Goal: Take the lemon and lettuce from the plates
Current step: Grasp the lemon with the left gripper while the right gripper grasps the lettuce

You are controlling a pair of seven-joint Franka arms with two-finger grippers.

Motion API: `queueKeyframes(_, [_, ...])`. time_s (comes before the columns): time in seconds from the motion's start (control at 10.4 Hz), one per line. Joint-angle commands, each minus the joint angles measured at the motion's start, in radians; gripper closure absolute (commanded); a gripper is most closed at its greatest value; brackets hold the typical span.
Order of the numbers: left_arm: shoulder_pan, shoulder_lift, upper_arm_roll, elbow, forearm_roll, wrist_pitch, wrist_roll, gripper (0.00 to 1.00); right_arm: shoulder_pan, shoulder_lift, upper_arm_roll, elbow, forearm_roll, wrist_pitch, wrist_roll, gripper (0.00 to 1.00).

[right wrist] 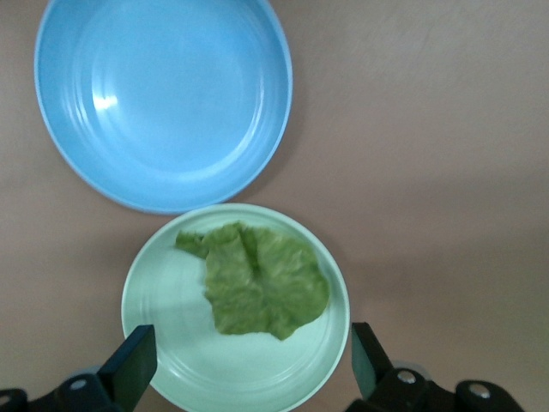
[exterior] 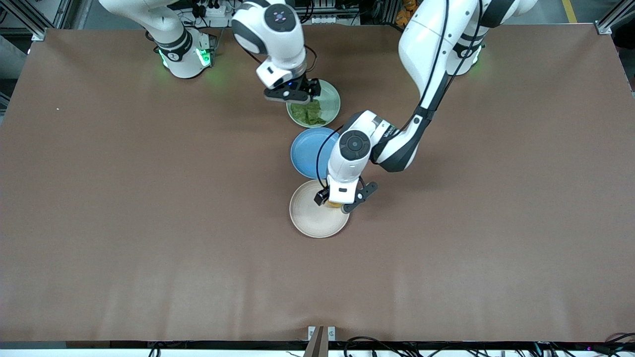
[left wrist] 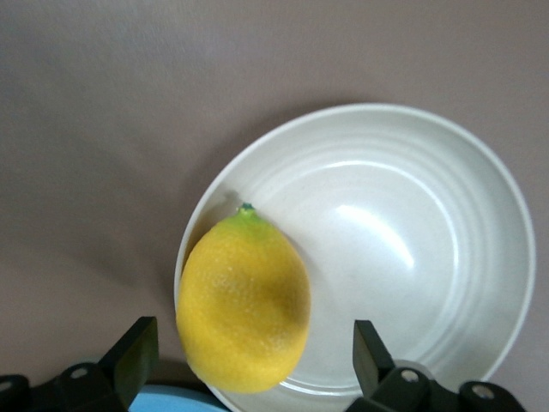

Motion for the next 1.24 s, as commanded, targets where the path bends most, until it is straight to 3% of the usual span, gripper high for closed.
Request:
queueKeyframes(0.0, [-0.022, 0.041, 0.02, 0.029, 0.0, 0.02, -0.022, 0.0, 0.076, 0.129, 0.005, -0.004, -0.225, 0.076, 0.216, 0.0])
queueKeyframes(0.1, [-0.042, 0.047, 0.021, 0.027, 0.07, 0.041, -0.027, 0.24, 0.09, 0.197, 0.005, -0.001, -0.341, 0.09, 0.296, 0.0])
queueKeyframes(0.19, [-0.042, 0.047, 0.021, 0.024, 0.096, 0.042, -0.048, 0.8, 0.096, 0.247, 0.005, 0.001, -0.452, 0.118, 0.395, 0.0])
queueKeyframes(0.29, [-0.04, 0.045, 0.021, 0.024, 0.101, 0.042, -0.047, 1.0, 0.096, 0.284, 0.005, 0.005, -0.509, 0.148, 0.481, 0.0])
queueKeyframes(0.57, [-0.037, 0.02, 0.023, 0.024, 0.11, 0.029, -0.038, 1.0, 0.108, 0.344, 0.005, 0.027, -0.563, 0.155, 0.543, 0.0])
queueKeyframes(0.86, [-0.004, -0.049, 0.023, 0.026, 0.119, -0.099, 0.006, 1.0, 0.116, 0.378, 0.004, 0.028, -0.598, 0.156, 0.562, 0.01])
queueKeyframes(1.05, [0.068, -0.114, 0.017, 0.024, 0.116, -0.241, 0.152, 1.0, 0.121, 0.397, 0.004, 0.028, -0.637, 0.156, 0.585, 0.19])
queueKeyframes(1.15, [0.108, -0.141, 0.017, 0.023, 0.113, -0.321, 0.266, 1.0, 0.121, 0.4, 0.002, 0.036, -0.651, 0.155, 0.586, 0.39])
